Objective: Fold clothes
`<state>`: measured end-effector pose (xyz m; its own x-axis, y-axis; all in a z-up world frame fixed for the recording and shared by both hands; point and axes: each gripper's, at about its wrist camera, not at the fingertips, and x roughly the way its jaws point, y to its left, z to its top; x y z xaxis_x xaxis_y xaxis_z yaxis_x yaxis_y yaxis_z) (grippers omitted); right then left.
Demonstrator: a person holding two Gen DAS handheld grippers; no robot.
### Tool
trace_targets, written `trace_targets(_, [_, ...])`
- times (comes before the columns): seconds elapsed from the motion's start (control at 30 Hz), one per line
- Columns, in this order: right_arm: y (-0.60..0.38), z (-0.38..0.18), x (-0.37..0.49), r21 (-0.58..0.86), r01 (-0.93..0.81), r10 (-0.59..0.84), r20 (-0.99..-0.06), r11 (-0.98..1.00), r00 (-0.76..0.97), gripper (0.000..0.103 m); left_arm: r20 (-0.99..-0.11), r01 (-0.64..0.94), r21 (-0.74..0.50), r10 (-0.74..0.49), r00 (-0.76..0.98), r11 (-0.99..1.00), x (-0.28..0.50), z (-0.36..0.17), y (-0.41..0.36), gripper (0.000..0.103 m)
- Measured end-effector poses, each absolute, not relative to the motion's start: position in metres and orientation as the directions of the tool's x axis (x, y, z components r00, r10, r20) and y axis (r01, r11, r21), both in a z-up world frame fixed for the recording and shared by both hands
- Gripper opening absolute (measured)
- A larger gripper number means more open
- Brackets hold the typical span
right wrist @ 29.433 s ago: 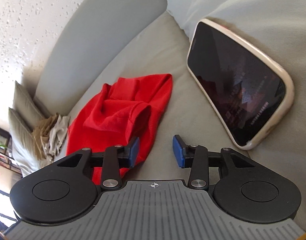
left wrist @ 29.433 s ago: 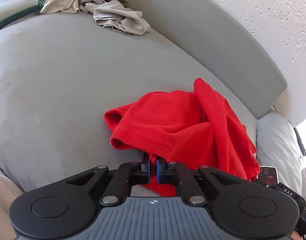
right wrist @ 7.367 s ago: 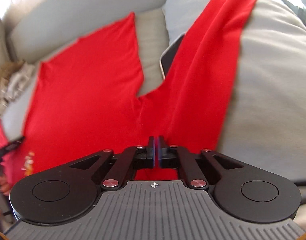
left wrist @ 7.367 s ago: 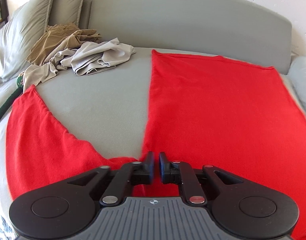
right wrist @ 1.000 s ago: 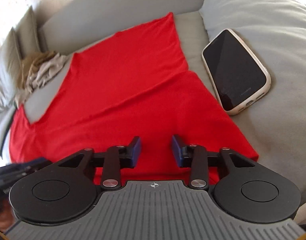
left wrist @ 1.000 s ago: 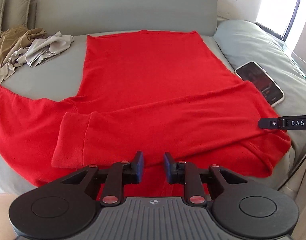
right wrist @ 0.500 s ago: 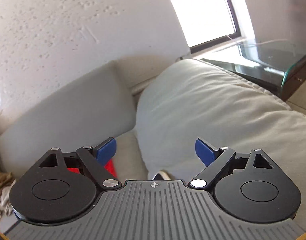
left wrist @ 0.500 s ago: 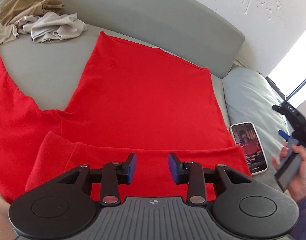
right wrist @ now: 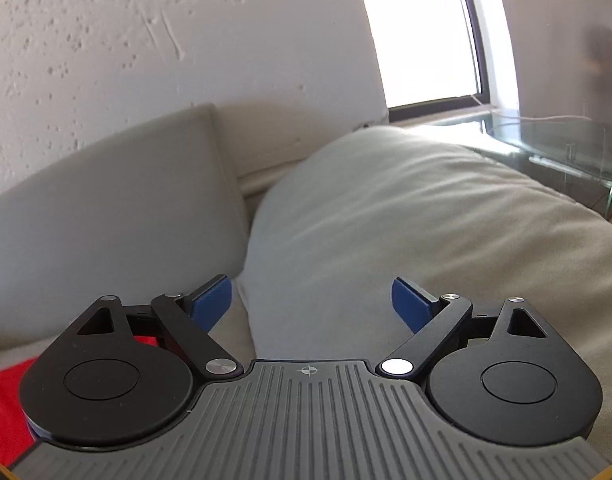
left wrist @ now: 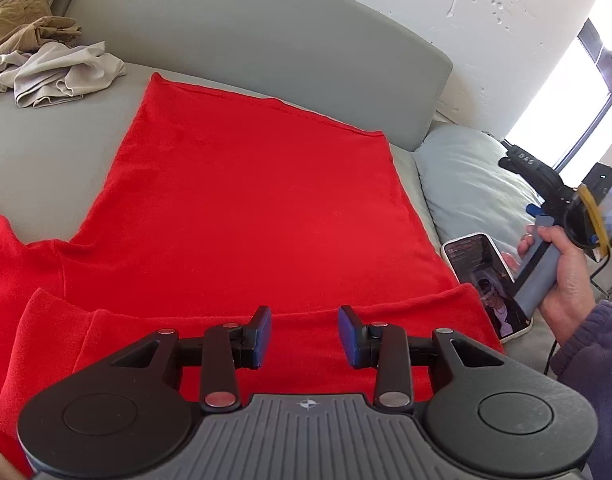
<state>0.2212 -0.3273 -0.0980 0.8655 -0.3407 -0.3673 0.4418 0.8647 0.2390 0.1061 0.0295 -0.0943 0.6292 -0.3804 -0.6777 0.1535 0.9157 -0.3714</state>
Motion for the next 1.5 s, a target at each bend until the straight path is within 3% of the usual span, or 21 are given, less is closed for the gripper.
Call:
trace_targets(0.2, [-0.318, -0.057, 0.145, 0.231, 0.395, -0.313, -0.322, 0.889, 0.894, 0.091, -0.706, 0.121, -0.318, -0.320, 0.631, 0.940, 0.093, -0.084, 0.034, 0.036])
trace_targets(0.33, [-0.307, -0.043, 0.084, 0.249, 0.312, -0.202, -0.384, 0.917, 0.901, 0.091, -0.734, 0.136, -0.248, -0.278, 0.619, 0.959, 0.074, -0.080, 0.036, 0.040])
trace_targets(0.43, [-0.284, -0.057, 0.046, 0.257, 0.225, -0.086, -0.459, 0.940, 0.884, 0.089, -0.739, 0.147, -0.276, -0.307, 0.600, 0.950, 0.063, -0.089, 0.039, 0.040])
trace_targets(0.47, [-0.270, -0.068, 0.040, 0.247, 0.178, -0.031, -0.502, 0.953, 0.864, 0.086, -0.731, 0.157, -0.294, -0.328, 0.599, 0.943, 0.061, -0.092, 0.040, 0.040])
trace_targets(0.5, [-0.257, -0.078, 0.033, 0.240, 0.130, 0.022, -0.544, 0.962, 0.839, 0.070, -0.731, 0.169, -0.279, -0.324, 0.601, 0.945, 0.059, -0.094, 0.039, 0.040])
trace_targets(0.53, [-0.242, -0.089, 0.029, 0.223, 0.089, 0.058, -0.577, 0.971, 0.815, 0.048, -0.731, 0.181, -0.264, -0.319, 0.603, 0.947, 0.056, -0.097, 0.038, 0.040])
trace_targets(0.57, [-0.228, -0.097, 0.026, 0.205, 0.059, 0.077, -0.598, 0.977, 0.798, 0.041, -0.731, 0.194, -0.249, -0.315, 0.606, 0.949, 0.054, -0.100, 0.037, 0.039])
trace_targets(0.7, [-0.187, -0.116, 0.026, 0.139, -0.033, 0.117, -0.658, 0.990, 0.744, 0.037, -0.744, 0.213, -0.196, -0.287, 0.603, 0.957, 0.042, -0.099, 0.036, 0.038])
trace_targets(0.8, [-0.181, -0.120, 0.013, 0.105, -0.028, 0.096, -0.728, 0.994, 0.678, 0.036, -0.775, 0.203, -0.224, -0.300, 0.556, 0.953, 0.032, -0.093, 0.047, 0.038])
trace_targets(0.87, [-0.180, -0.118, 0.002, 0.085, -0.020, 0.078, -0.773, 0.996, 0.630, 0.038, -0.788, 0.166, -0.324, -0.363, 0.497, 0.931, 0.026, -0.088, 0.063, 0.037])
trace_targets(0.97, [-0.187, -0.107, -0.015, 0.127, 0.015, 0.096, -0.820, 0.992, 0.564, 0.047, -0.657, 0.116, -0.587, -0.555, 0.510, 0.802, 0.012, -0.075, 0.107, 0.039])
trace_targets(1.03, [-0.196, -0.096, -0.024, 0.227, 0.043, 0.160, -0.798, 0.973, 0.580, 0.052, -0.565, 0.059, -0.663, -0.550, 0.614, 0.746, 0.006, -0.063, 0.145, 0.041])
trace_targets(1.07, [-0.199, -0.089, -0.027, 0.271, 0.046, 0.186, -0.766, 0.961, 0.615, 0.055, -0.522, 0.032, -0.694, -0.534, 0.665, 0.719, 0.003, -0.057, 0.164, 0.044])
trace_targets(1.13, [-0.200, -0.071, -0.030, 0.309, 0.044, 0.191, -0.689, 0.950, 0.699, 0.070, -0.509, -0.073, -0.666, -0.380, 0.772, 0.743, 0.000, -0.050, 0.201, 0.047])
trace_targets(1.2, [-0.197, -0.053, -0.026, 0.331, 0.019, 0.202, -0.618, 0.943, 0.760, 0.075, -0.480, -0.186, -0.714, -0.277, 0.832, 0.675, -0.002, -0.056, 0.243, 0.047])
trace_targets(1.3, [-0.193, -0.033, -0.018, 0.394, -0.017, 0.249, -0.545, 0.919, 0.801, 0.078, -0.412, -0.281, -0.822, -0.176, 0.894, 0.495, -0.009, -0.076, 0.305, 0.047])
trace_targets(1.4, [-0.190, -0.021, -0.011, 0.463, -0.042, 0.300, -0.500, 0.885, 0.812, 0.079, -0.433, -0.377, -0.831, -0.051, 0.900, 0.408, 0.000, -0.101, 0.354, 0.044])
trace_targets(1.5, [-0.182, -0.014, -0.001, 0.523, -0.066, 0.356, -0.478, 0.850, 0.803, 0.079, -0.463, -0.417, -0.843, -0.066, 0.884, 0.339, 0.026, -0.128, 0.388, 0.043])
